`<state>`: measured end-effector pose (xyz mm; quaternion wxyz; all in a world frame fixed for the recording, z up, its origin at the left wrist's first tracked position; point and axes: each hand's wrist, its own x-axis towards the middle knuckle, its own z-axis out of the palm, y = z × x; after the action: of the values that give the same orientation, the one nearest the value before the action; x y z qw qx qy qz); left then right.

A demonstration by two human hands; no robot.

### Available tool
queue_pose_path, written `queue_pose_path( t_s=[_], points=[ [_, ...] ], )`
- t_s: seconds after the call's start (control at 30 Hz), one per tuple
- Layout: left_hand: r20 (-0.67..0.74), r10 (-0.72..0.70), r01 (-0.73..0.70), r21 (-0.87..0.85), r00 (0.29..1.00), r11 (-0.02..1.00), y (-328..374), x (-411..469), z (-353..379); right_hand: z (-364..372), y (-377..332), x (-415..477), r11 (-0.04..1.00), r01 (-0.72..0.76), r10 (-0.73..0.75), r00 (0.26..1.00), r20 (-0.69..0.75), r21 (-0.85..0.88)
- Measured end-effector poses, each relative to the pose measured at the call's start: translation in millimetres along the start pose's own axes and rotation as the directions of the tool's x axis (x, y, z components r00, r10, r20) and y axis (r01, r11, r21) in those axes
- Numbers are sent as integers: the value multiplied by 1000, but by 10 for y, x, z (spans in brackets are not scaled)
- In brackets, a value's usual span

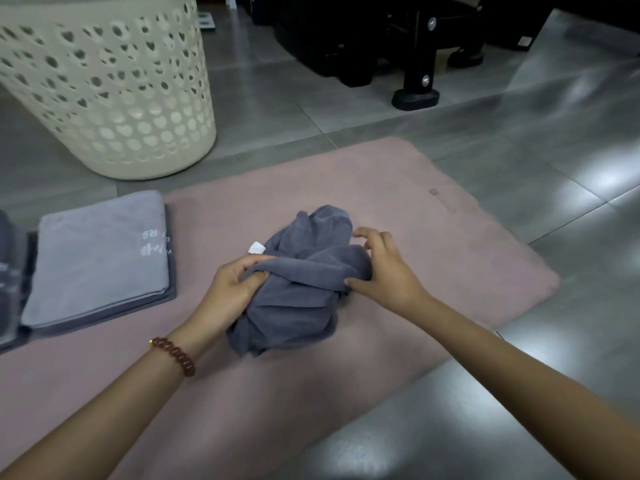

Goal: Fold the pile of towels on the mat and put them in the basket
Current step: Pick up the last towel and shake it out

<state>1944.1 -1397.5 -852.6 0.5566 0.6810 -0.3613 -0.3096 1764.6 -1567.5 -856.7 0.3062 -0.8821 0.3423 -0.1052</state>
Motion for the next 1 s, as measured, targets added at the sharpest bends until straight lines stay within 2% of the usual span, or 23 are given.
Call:
queue_pose_path(
  t_s=[0.1,0.13,0.17,0.23,0.3,0.37,0.4,0.47,0.5,0.53,0.57,0.6,0.63,0.7,0.73,0.8,0.87,0.93,1.0],
  points=[
    [-41,25,-29,-81,999,996,120,5,-70,66,188,38,945,-34,73,991,109,-326],
    [-66,30,-36,-98,997,995,160,8,-96,132,243,49,944,-27,62,994,95,-329],
    [-83,39,-47,-99,996,994,188,17,-128,203,285,62,976,-45,57,997,50,-214],
    [-96,66,-70,-43,993,997,217,14,-205,291,284,104,979,-102,116,991,-70,176],
    [-62,81,-79,39,995,996,217,2,-313,288,234,196,898,-130,215,963,-161,420],
    [32,43,-49,208,999,977,185,-29,-481,222,169,318,796,-130,317,922,-223,591],
    [99,1,-38,364,995,931,157,-39,-570,158,113,367,752,-116,351,904,-245,649],
    [193,-81,-78,695,978,715,88,-64,-685,16,-13,469,699,-57,338,905,-259,713],
    [183,-98,-91,802,978,590,69,-78,-714,-57,-93,507,690,-16,302,915,-268,724],
    [123,-83,-64,859,989,508,59,-85,-746,-130,-173,540,681,29,267,920,-286,732],
    [37,-39,-12,868,999,496,69,-88,-782,-194,-241,577,664,75,250,916,-315,744],
    [-58,2,48,844,998,535,74,-83,-841,-263,-314,605,636,121,250,902,-352,762],
    [-147,41,91,784,988,614,94,-78,-909,-332,-368,632,609,165,267,879,-395,776],
    [-278,112,94,632,954,769,128,-25,-1074,-482,-445,699,589,217,310,829,-465,779],
    [-323,140,83,587,936,805,167,0,-1138,-560,-489,743,598,224,308,822,-479,769],
    [-353,184,43,548,917,836,301,37,-1209,-709,-577,886,637,198,309,820,-482,745],
    [-359,171,18,467,918,884,492,112,-1296,-863,-687,1111,648,154,355,806,-474,746],
    [-371,158,14,421,915,907,707,193,-1401,-1017,-797,1363,616,137,427,770,-474,776],
    [-419,204,-3,432,885,902,982,307,-1500,-1223,-952,1551,590,136,465,749,-472,796]
  ],
)
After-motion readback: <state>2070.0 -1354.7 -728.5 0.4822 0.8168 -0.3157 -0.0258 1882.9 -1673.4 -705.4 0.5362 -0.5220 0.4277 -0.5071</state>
